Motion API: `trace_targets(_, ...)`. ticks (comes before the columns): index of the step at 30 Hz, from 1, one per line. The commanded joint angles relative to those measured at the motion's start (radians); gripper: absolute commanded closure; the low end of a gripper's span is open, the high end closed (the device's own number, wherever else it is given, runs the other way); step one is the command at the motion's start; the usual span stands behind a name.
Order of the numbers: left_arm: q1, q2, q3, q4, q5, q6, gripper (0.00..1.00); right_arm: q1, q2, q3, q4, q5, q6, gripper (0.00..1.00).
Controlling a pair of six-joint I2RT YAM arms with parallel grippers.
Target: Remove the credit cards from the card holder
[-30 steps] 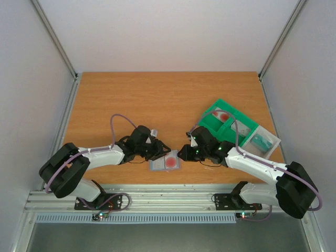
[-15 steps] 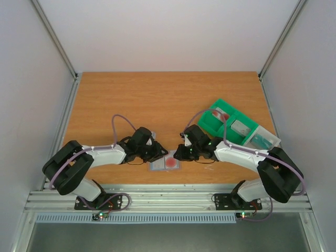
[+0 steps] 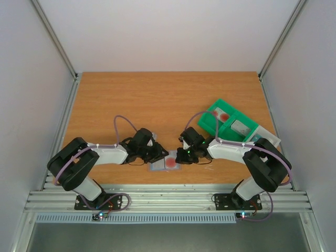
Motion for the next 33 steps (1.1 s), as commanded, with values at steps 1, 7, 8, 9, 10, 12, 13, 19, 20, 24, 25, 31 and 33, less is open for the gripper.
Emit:
trace_targets(1,-0.006,0.034,-0.018,0.024,-0.010,0.013,0.67,-0.002,0.010,0.016,-0.041,0.031,-0.021,0.92)
trace_targets(7,-0.006,0.049,-0.022,0.064,-0.003,-0.006,0.79,-0.002,0.016,0.006,-0.028,0.035,-0.012,0.92)
trace_targets(8,-0.005,0.047,-0.021,0.066,-0.002,-0.007,0.82,-0.002,0.017,0.005,-0.026,0.034,-0.012,0.92)
trace_targets(9,-0.006,0.045,-0.022,0.068,-0.001,-0.007,0.85,-0.002,0.016,0.004,-0.026,0.030,-0.009,0.92)
trace_targets(10,-0.006,0.040,-0.023,0.070,-0.003,-0.008,0.88,-0.002,0.015,0.002,-0.023,0.027,-0.004,0.92)
trace_targets(12,-0.006,0.031,-0.029,0.078,-0.004,-0.012,0.94,-0.004,0.009,-0.007,-0.014,0.022,0.003,0.92)
trace_targets(13,-0.006,0.026,-0.031,0.082,-0.001,-0.013,0.96,-0.003,0.008,-0.010,-0.011,0.020,0.006,0.92)
trace_targets(19,-0.006,-0.005,-0.014,0.017,-0.014,0.005,0.91,-0.003,0.023,-0.026,0.014,0.021,0.011,0.98)
trace_targets(20,-0.006,-0.008,-0.012,0.004,-0.020,0.008,0.88,-0.003,0.028,-0.026,0.017,0.019,0.012,0.98)
trace_targets(24,-0.007,-0.005,-0.016,-0.018,-0.033,0.016,0.77,-0.003,0.044,-0.033,0.028,0.014,0.012,0.99)
trace_targets(25,-0.006,-0.002,-0.021,-0.015,-0.033,0.016,0.76,-0.003,0.048,-0.034,0.029,0.014,0.011,0.99)
trace_targets(31,-0.005,0.025,-0.040,0.054,-0.023,0.004,0.82,-0.003,0.059,-0.046,0.055,-0.001,0.031,0.99)
trace_targets(33,-0.006,0.022,-0.048,0.076,-0.025,-0.007,0.91,-0.004,0.060,-0.047,0.054,0.002,0.032,0.99)
